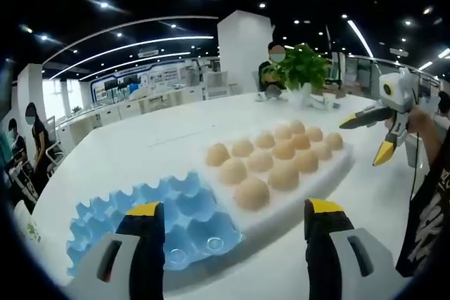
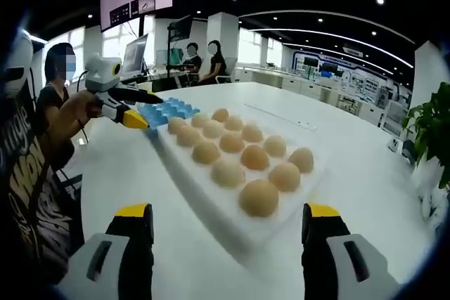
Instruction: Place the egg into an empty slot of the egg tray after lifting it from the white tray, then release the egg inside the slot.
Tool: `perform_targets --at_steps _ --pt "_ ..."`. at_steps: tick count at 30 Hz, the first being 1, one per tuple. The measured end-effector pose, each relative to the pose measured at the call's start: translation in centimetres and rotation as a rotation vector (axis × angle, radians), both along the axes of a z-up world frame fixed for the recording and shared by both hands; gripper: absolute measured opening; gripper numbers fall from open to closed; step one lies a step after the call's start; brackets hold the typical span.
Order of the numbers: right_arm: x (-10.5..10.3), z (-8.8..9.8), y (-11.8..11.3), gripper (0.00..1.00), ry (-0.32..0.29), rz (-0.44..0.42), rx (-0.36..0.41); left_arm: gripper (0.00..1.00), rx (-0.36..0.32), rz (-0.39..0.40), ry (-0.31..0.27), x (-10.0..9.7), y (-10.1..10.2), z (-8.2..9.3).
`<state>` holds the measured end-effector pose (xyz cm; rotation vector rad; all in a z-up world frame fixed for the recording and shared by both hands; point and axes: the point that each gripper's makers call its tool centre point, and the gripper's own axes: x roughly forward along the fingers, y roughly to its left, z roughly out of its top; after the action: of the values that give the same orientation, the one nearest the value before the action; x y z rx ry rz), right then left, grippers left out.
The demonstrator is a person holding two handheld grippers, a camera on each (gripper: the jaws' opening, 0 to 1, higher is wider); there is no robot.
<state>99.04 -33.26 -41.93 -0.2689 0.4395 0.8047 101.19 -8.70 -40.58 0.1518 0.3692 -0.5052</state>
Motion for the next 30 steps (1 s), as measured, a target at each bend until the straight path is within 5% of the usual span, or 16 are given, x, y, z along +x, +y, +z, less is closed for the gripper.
perform_targets --at_steps 17,20,30 --pt "0.0 -0.2 -0.4 0.89 0.0 -0.007 -0.003 0.74 -0.005 -0.008 0.004 0.7 -1.0 -0.3" --pt "0.0 -0.3 -0.5 0.89 0.009 -0.013 0.002 0.69 -0.014 -0.013 0.035 0.7 -1.2 -0.6" --pt "-0.2 -0.7 -0.6 0.88 0.011 -0.008 -0.002 0.54 -0.028 -0.056 0.01 1.2 -3.0 0.1"
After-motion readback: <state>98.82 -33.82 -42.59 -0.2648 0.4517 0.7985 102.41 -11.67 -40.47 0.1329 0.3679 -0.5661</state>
